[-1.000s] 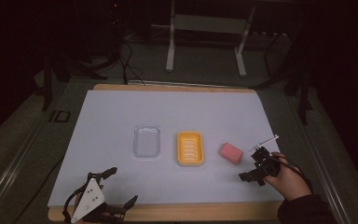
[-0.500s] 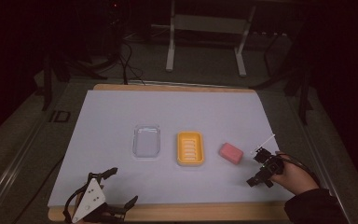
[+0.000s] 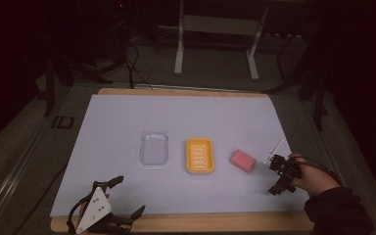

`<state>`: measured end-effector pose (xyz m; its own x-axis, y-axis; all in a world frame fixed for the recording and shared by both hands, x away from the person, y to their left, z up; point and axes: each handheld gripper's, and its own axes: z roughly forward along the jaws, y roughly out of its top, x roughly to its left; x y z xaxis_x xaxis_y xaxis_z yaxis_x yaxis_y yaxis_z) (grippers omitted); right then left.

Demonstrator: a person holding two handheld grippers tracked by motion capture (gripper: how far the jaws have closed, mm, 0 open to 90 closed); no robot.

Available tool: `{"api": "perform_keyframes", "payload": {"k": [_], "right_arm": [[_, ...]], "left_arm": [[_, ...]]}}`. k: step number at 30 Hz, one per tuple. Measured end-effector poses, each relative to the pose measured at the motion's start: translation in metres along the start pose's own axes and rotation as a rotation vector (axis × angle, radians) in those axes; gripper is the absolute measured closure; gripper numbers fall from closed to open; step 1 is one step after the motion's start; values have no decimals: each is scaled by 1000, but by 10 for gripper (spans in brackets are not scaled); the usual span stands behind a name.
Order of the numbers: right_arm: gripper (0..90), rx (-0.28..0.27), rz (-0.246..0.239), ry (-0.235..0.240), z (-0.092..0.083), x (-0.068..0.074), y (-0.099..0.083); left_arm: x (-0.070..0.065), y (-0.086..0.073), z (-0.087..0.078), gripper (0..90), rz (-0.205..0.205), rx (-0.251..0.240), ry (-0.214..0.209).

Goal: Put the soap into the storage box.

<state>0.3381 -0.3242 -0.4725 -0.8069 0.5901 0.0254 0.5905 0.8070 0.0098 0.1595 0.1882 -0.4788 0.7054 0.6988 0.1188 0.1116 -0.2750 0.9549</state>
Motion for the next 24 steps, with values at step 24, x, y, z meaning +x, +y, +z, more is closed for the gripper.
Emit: {"api": "perform_keyframes", "payload": {"k": [24], "right_arm": [[151,-20,-156,-30,-15,-22,31]], "left_arm": [[0,0,1,4,4,7,-1]]}}
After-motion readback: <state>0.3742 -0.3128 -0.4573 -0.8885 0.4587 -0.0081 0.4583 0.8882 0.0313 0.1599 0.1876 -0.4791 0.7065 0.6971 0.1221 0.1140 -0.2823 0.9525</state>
